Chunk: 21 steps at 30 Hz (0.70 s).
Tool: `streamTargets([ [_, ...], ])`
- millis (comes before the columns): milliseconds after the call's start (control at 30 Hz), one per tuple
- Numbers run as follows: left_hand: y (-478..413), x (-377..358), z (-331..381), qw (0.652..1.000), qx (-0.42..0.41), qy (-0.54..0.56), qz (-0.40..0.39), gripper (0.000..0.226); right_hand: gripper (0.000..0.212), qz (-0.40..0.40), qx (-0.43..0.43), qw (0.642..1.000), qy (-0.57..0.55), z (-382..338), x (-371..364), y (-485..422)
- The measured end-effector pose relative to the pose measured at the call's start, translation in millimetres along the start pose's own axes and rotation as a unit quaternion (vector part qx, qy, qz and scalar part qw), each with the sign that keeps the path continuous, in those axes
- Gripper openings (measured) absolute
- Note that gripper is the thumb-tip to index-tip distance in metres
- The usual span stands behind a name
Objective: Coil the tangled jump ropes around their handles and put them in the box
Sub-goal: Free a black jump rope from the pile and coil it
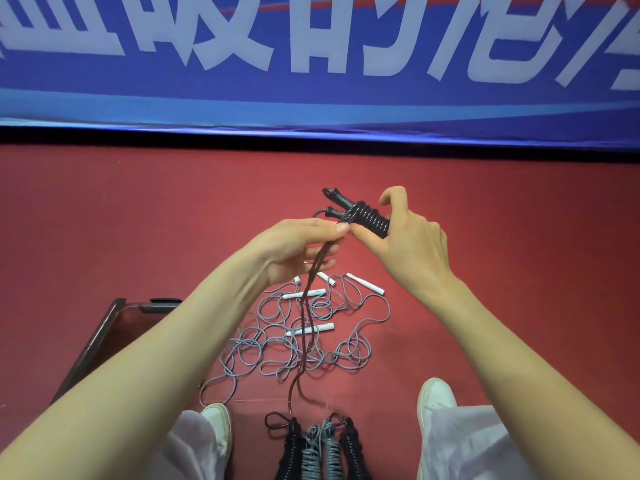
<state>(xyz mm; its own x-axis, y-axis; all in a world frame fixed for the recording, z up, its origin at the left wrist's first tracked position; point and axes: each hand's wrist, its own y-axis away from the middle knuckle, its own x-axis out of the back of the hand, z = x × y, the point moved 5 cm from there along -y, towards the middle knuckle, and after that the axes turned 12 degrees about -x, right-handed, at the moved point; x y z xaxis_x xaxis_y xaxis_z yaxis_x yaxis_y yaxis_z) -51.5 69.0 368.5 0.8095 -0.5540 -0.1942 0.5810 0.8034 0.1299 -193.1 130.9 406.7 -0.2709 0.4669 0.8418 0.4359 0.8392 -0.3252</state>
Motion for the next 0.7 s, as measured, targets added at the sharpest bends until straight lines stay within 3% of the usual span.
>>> streamTargets([
  [233, 3.5, -2.5, 1.9, 0.992, -0.077, -0.071, 0.064, 0.028, 0.048, -0.075, -0.046, 0.987, -0.138, 7.7, -1.7, -7.8],
  [367, 4.0, -11.3, 3.9, 0.994, -0.102, -0.023, 0.001, 0.018, 0.04, -0.151, -0.045, 0.958, -0.238, 8.3, -6.0, -9.0],
  [500, 2.0, -0.8, 4.6, 0.99, -0.132, -0.053, -0.013, 0.012, 0.035, -0.224, -0.045, 0.934, -0.274, 8.5, -9.2, -8.2],
  [700, 2.5, -7.4, 3.9, 0.975, -0.192, -0.1, 0.055, 0.013, 0.048, -0.185, -0.147, 0.922, -0.307, 12.8, -23.2, -4.6],
])
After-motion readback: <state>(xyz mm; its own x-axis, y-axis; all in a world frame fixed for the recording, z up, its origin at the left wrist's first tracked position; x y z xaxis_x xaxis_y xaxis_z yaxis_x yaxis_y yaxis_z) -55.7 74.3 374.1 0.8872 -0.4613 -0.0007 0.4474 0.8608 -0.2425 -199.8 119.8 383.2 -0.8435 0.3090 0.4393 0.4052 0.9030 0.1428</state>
